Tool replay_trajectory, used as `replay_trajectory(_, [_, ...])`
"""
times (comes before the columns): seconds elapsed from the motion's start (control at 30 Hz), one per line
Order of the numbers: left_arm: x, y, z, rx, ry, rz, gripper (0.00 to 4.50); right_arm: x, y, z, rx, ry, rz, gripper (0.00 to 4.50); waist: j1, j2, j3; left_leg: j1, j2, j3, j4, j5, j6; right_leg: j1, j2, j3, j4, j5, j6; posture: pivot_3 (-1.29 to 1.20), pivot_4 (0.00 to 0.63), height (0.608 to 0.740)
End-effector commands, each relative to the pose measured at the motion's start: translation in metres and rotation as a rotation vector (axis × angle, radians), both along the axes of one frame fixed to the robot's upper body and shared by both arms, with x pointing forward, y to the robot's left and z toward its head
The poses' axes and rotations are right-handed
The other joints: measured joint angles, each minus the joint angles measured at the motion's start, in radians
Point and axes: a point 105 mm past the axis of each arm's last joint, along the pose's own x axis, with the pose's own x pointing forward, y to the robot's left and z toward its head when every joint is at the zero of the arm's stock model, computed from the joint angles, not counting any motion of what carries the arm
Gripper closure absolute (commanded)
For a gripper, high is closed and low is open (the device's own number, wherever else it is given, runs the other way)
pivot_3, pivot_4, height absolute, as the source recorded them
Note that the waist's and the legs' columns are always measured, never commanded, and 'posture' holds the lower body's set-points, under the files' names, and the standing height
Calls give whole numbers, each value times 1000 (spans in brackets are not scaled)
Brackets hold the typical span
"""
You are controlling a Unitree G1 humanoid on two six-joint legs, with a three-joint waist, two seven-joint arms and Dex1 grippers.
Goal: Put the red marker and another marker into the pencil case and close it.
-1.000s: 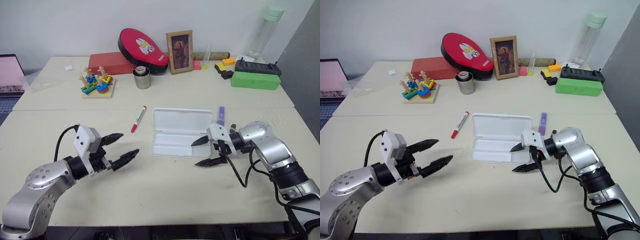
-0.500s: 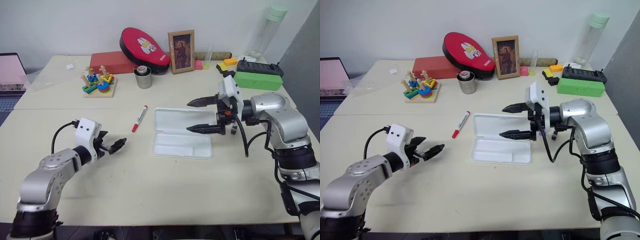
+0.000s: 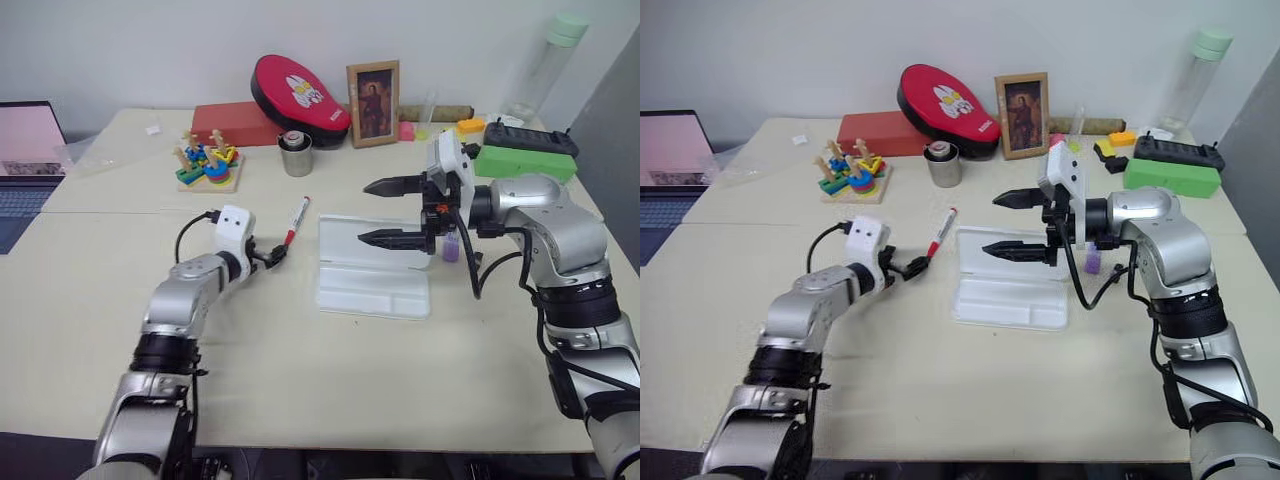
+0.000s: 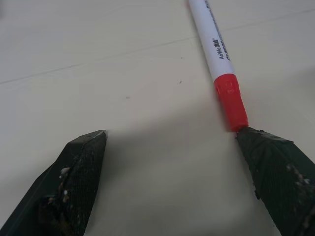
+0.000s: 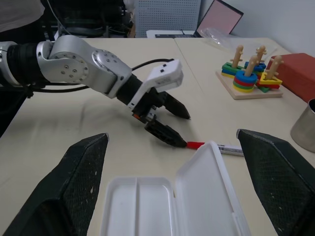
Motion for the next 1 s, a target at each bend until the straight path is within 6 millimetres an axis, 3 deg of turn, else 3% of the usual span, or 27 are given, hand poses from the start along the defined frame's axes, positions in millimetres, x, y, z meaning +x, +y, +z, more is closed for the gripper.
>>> replay_trajectory(0.03, [0,-17,-2,-5,26,-48,0,-6,2,15,21,-53,16,117,-1,0,0,0,0,0,0,0,0,0,0,0,0,0,0,0,150,740])
replay_trajectory(0.2, [-13,9,-1,70,23,26,0,-7,-4,15,17,-52,-4,117,-12,0,0,0,0,0,-1,0,-1,-1,0,0,-1,0,0,0,150,740])
replay_trajectory(0.27, [-16,24,10,69,-12,96,0,-9,-6,14,20,-44,-12,117,-17,0,0,0,0,0,-1,0,-1,-1,0,1,-1,0,0,0,150,740])
replay_trajectory(0.37, [-18,32,24,67,-49,133,0,-9,-8,13,18,-39,-19,117,-27,0,0,0,0,0,-1,0,-1,-1,0,0,0,0,0,0,150,740])
replay_trajectory(0.47, [-15,28,37,40,-83,135,0,-7,-9,14,17,-41,-25,117,-28,0,0,0,0,0,-1,0,1,-1,0,0,0,0,0,0,150,740])
replay_trajectory(0.6, [-4,6,39,-19,-77,81,0,-4,-9,14,19,-42,-33,117,-17,0,0,-1,0,0,-1,0,0,-1,0,0,0,0,0,0,150,740])
replay_trajectory(0.83, [22,-23,31,-71,-38,42,0,-2,-8,16,31,-48,-40,117,-12,0,0,-1,0,1,-1,0,-1,-1,0,0,-1,0,0,0,150,740])
replay_trajectory(1.0, [39,-25,14,-72,10,100,0,0,-8,20,42,-61,-49,117,-16,0,0,-1,0,1,-1,0,-1,-2,0,0,-1,0,0,0,150,740])
